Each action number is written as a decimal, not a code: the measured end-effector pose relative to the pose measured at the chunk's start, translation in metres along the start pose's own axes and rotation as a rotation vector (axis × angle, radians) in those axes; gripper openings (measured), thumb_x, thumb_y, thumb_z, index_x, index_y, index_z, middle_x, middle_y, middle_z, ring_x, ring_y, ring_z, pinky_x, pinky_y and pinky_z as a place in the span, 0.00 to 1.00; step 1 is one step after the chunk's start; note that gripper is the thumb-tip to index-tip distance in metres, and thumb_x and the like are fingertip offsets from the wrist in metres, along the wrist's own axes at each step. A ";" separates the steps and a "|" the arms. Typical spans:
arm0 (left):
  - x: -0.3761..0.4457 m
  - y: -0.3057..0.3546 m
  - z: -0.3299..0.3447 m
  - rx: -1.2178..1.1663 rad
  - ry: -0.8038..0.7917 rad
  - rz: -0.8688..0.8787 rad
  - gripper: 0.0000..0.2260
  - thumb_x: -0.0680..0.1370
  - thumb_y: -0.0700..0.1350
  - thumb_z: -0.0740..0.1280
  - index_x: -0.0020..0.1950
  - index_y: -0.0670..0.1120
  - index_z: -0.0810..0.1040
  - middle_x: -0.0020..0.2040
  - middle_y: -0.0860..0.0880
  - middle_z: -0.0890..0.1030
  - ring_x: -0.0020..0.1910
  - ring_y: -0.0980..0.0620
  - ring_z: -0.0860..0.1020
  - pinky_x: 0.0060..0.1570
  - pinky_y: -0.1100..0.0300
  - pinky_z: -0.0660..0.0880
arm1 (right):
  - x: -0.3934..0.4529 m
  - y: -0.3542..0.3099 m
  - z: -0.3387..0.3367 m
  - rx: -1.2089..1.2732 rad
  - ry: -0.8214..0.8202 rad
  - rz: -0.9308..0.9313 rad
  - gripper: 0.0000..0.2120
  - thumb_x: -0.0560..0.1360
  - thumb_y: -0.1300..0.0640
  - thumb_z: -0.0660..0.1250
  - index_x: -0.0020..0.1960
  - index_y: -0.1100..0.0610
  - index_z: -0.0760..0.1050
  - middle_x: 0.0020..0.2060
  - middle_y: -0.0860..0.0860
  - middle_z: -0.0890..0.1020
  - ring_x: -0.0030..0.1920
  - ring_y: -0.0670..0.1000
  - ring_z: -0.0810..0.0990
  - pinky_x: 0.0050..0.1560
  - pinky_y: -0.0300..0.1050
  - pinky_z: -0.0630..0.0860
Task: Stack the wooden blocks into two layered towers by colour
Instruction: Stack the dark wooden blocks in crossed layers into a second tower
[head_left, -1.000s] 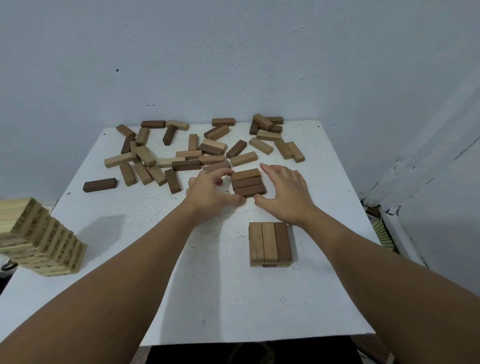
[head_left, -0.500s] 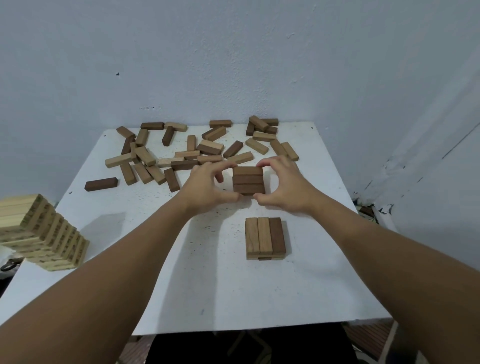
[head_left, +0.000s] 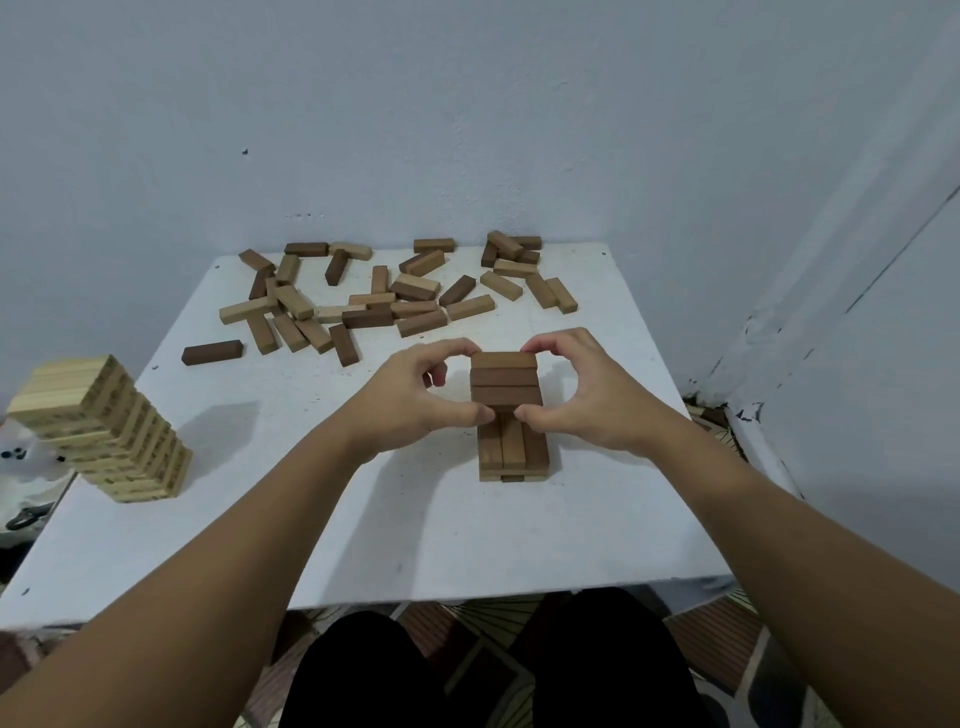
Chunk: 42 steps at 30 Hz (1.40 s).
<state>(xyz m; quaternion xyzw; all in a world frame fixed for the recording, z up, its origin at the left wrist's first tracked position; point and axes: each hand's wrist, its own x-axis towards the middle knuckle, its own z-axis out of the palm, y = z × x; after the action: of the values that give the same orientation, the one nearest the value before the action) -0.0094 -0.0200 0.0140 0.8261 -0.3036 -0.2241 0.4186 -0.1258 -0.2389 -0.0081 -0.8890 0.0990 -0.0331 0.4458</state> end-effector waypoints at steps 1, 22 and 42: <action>-0.003 -0.003 0.004 -0.011 -0.010 -0.004 0.27 0.70 0.51 0.81 0.67 0.62 0.78 0.48 0.53 0.71 0.49 0.54 0.72 0.49 0.57 0.69 | -0.006 0.002 0.002 -0.002 -0.003 0.010 0.29 0.71 0.47 0.79 0.67 0.38 0.70 0.68 0.41 0.67 0.68 0.42 0.67 0.57 0.31 0.66; -0.031 -0.020 0.026 -0.118 -0.017 -0.041 0.29 0.67 0.52 0.83 0.65 0.65 0.79 0.50 0.51 0.70 0.48 0.51 0.70 0.49 0.57 0.70 | -0.039 0.011 0.016 0.069 -0.042 0.048 0.29 0.70 0.48 0.80 0.66 0.39 0.71 0.66 0.41 0.67 0.68 0.43 0.68 0.57 0.34 0.68; -0.043 -0.040 0.039 -0.449 0.083 -0.111 0.33 0.54 0.54 0.86 0.55 0.50 0.78 0.46 0.49 0.71 0.44 0.53 0.69 0.46 0.59 0.70 | -0.054 0.029 0.048 0.322 0.272 0.029 0.18 0.75 0.41 0.63 0.63 0.44 0.71 0.62 0.45 0.74 0.66 0.46 0.72 0.69 0.47 0.71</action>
<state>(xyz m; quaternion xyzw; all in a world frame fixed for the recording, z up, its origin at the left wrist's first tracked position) -0.0518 0.0073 -0.0356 0.7360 -0.1829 -0.2746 0.5911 -0.1759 -0.2069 -0.0588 -0.7922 0.1646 -0.1618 0.5650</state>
